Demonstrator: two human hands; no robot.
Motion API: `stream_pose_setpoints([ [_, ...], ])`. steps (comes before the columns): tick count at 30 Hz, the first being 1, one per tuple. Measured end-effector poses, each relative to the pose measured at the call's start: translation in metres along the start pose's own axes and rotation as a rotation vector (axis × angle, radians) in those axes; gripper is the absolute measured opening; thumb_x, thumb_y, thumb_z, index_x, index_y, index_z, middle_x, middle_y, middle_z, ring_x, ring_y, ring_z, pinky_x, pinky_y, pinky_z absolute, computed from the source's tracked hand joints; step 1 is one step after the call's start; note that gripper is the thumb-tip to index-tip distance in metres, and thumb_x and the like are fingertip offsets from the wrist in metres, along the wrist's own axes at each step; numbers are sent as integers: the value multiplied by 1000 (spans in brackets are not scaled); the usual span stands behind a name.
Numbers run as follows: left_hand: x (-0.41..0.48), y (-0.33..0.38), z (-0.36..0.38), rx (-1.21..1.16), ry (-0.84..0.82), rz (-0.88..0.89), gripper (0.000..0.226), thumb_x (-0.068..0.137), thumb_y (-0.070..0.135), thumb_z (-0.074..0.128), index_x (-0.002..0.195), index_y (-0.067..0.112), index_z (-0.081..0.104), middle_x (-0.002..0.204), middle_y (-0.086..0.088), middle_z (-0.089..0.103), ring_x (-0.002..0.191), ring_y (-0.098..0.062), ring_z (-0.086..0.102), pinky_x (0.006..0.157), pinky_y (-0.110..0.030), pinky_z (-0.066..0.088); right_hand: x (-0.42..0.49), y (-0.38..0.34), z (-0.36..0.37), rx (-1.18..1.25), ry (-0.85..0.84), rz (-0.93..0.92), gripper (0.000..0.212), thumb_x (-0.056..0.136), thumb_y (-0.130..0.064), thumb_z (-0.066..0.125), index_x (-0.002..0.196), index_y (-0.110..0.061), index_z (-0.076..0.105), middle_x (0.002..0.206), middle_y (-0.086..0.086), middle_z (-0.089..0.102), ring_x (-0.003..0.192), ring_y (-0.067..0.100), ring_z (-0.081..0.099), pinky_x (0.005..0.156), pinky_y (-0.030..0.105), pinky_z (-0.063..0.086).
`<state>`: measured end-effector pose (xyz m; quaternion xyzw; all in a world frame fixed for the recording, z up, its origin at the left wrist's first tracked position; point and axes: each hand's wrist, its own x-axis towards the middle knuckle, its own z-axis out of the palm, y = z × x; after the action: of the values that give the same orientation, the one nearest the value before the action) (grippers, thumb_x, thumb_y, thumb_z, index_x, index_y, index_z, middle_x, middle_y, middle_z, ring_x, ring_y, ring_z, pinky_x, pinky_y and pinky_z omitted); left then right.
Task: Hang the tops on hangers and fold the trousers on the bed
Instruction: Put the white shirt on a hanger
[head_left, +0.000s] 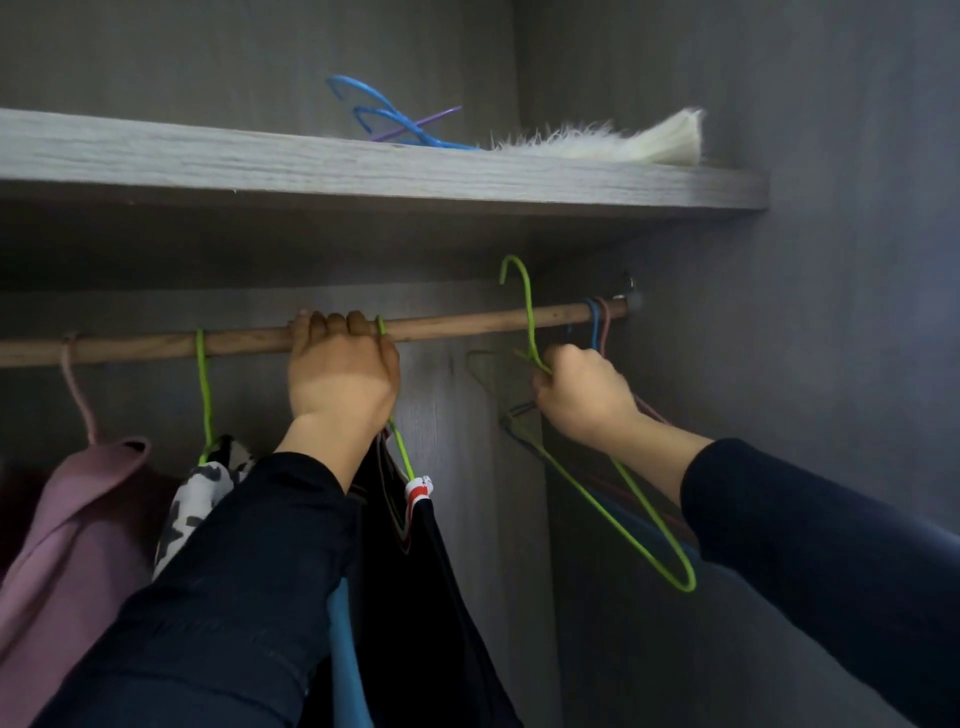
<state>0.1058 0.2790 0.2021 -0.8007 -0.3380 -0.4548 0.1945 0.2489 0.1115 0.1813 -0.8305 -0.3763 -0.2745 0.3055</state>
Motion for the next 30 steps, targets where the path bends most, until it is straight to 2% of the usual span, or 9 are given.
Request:
stream_pose_setpoints([
  [4, -7, 5, 0, -72, -4, -23, 45, 99, 27, 36, 124, -8, 50, 126, -29, 53, 128, -42, 39, 117, -45, 11, -32, -3, 0, 179, -70, -7, 29, 98, -39, 45, 78, -20, 52, 84, 10, 60, 91, 38, 61, 66, 35, 39],
  [7, -21, 11, -5, -165, -50, -74, 59, 97, 27, 41, 142, -9, 31, 150, -30, 29, 142, -39, 21, 119, -42, 0, -64, 0, -13, 267, -114, -15, 31, 99, -36, 44, 80, -16, 57, 75, 8, 59, 83, 36, 60, 65, 38, 44],
  [10, -36, 28, -16, -303, -75, -112, 66, 95, 28, 45, 147, -5, 23, 155, -26, 20, 145, -35, 13, 118, -43, -4, -96, 9, -37, 346, -151, -4, 30, 98, -31, 49, 79, -13, 63, 63, 5, 59, 69, 31, 63, 64, 37, 50],
  [12, -52, 48, -27, -412, -72, -123, 67, 95, 27, 46, 148, -5, 19, 155, -25, 21, 145, -35, 16, 119, -44, -1, -115, 19, -55, 363, -198, 40, 30, 96, -28, 52, 73, -11, 61, 61, 5, 61, 59, 24, 65, 52, 29, 52],
  [14, -72, 77, -41, -516, -57, -91, 66, 95, 26, 45, 149, -3, 18, 155, -23, 23, 145, -33, 19, 119, -42, -1, -136, 33, -75, 383, -233, 95, 29, 96, -24, 52, 71, -9, 59, 61, 6, 62, 45, 15, 62, 38, 20, 43],
  [16, -97, 111, -58, -624, -55, -80, 64, 97, 26, 43, 150, 0, 18, 156, -19, 24, 146, -29, 16, 119, -38, -2, -162, 51, -102, 421, -271, 144, 27, 96, -20, 50, 73, -10, 56, 59, 6, 61, 35, 10, 55, 34, 17, 39],
  [20, -158, 189, -106, -829, -68, -56, 60, 97, 25, 45, 150, 4, 23, 155, -15, 27, 146, -25, 18, 119, -36, 0, -233, 100, -167, 550, -344, 228, 12, 94, -12, 51, 95, -6, 62, 50, 1, 56, 36, 15, 52, 36, 18, 39],
  [23, -208, 255, -155, -1031, -49, -21, 58, 92, 23, 44, 145, 3, 32, 148, -16, 38, 141, -29, 28, 120, -43, 9, -297, 149, -220, 547, -369, 326, 11, 93, -12, 53, 96, -10, 64, 46, -2, 55, 37, 16, 52, 36, 18, 39],
  [30, -324, 434, -239, -1279, -350, 120, 53, 91, 19, 44, 141, 2, 36, 144, -16, 41, 133, -30, 33, 115, -44, 21, -432, 269, -344, 376, -426, 578, 14, 95, -9, 56, 103, -1, 63, 69, 8, 59, 51, 19, 58, 41, 23, 46],
])
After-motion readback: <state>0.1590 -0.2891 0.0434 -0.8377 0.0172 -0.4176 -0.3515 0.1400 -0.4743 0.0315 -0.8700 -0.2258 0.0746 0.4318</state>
